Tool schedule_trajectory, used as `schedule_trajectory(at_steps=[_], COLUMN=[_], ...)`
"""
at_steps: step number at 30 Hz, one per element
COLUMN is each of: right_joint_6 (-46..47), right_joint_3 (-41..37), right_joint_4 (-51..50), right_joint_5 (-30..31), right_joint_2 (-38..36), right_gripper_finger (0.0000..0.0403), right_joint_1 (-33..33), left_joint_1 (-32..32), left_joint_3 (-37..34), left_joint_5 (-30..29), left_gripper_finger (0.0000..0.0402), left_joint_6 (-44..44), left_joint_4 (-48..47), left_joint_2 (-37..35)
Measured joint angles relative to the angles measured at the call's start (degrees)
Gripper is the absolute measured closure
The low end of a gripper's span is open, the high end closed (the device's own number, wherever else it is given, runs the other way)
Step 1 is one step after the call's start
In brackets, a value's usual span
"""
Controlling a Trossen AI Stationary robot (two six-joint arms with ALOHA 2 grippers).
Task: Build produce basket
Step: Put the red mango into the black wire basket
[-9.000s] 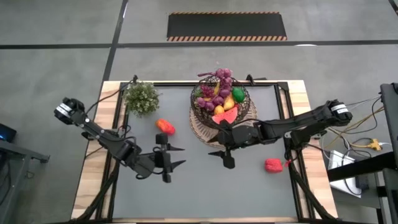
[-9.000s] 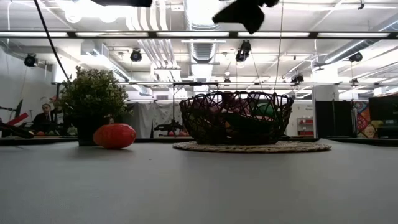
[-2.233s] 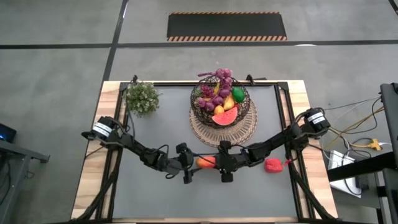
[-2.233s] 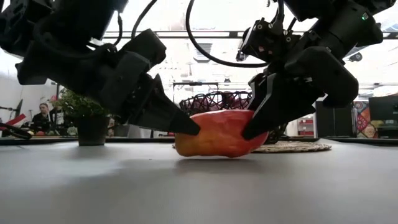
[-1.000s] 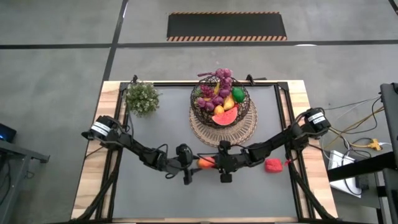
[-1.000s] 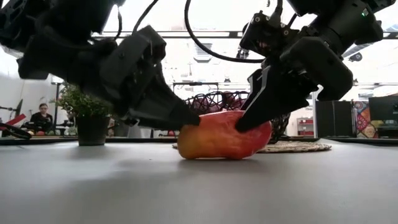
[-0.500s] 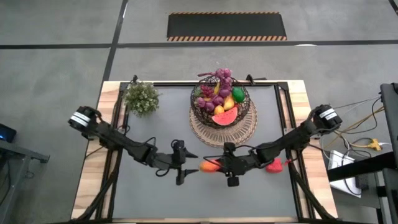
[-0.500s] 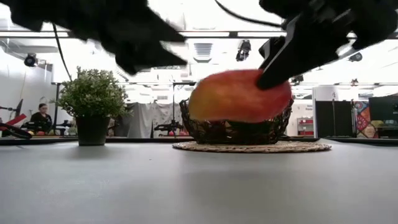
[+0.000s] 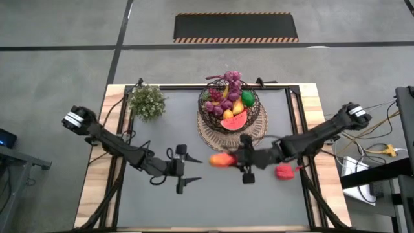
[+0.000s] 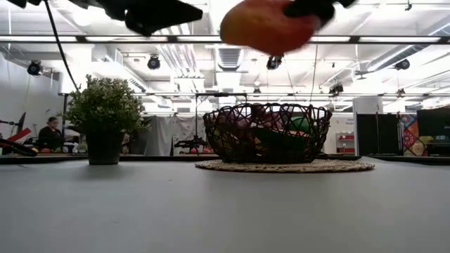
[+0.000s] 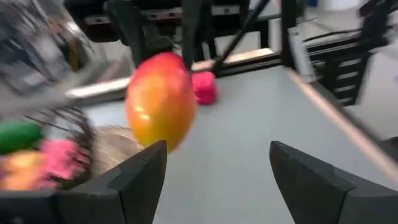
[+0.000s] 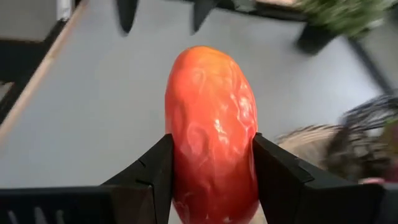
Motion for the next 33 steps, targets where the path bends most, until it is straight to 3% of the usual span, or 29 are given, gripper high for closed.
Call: schedule_trajectory(at_steps=[5,13,17,22,33], right_joint_6=[-7.9,-17.8,-13.1,-2.3,3.6], right_joint_3=[9.0,15.0,14.8,14.6,17.3], right_joint_4=[-8.8,-9.6,-6.9,-7.3,-7.6], right_joint_5=[0.0,-0.6,-0.2,7.3,17.9], right_joint_2=[0.1,2.1,4.2,9.9,19.5], right_gripper_finger=[0.0241,0.0241,0.0241,0.0240,0.0239], right_joint_1=[-6.8,-21.3,-29.8,-38.0,-40.6], left_joint_1=[0.0,0.0,0.0,0.0,0.0], left_joint_3=[-0.1,-1.8,-3.8,-6.2,-8.7], left_joint_5=[-5.6,-9.5,-12.7,-13.5,-13.5], left_gripper_finger=[0.0136,0.0136,0.0136,0.0136,0.0136], left_joint_6=[10.5,12.4,12.4,8.2,5.0], left_joint_4=[0.0,0.0,0.1,0.1,0.0], left_joint_2=[-3.7,-9.8,-13.8,-17.5,-18.9])
